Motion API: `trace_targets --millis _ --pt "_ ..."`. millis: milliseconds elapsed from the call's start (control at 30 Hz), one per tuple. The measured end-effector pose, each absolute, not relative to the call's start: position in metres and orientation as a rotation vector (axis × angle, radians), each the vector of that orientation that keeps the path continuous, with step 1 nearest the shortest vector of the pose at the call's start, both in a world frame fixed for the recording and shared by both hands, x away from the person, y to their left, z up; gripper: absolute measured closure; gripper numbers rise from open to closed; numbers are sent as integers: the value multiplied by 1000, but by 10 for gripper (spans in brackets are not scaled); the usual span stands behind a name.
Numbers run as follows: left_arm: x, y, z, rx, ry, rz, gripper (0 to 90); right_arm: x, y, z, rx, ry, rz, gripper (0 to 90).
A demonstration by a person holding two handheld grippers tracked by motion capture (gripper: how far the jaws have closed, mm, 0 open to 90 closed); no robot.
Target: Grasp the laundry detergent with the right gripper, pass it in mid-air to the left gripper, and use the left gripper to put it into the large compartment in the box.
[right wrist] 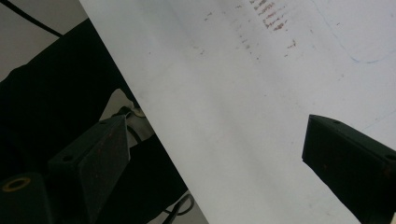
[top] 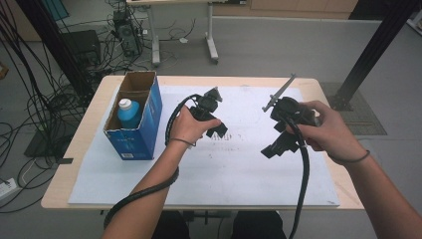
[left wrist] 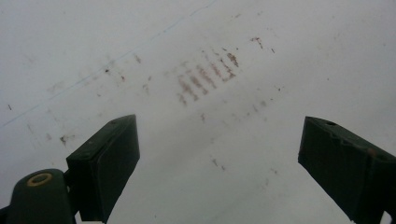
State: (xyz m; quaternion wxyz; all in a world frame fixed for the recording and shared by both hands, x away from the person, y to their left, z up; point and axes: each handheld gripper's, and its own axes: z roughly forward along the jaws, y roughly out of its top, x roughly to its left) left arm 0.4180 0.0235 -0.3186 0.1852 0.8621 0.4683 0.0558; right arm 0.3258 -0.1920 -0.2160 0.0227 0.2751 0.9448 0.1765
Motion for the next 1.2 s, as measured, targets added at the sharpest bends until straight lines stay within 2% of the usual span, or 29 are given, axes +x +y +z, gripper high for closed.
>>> trace_targets --millis 567,1200 --pt "418 15 -326 2419 1309 160 128 324 -193 -187 838 2898 576 73" --pt "410 22 -327 2406 1320 161 124 319 -189 -181 843 2887 567 76"
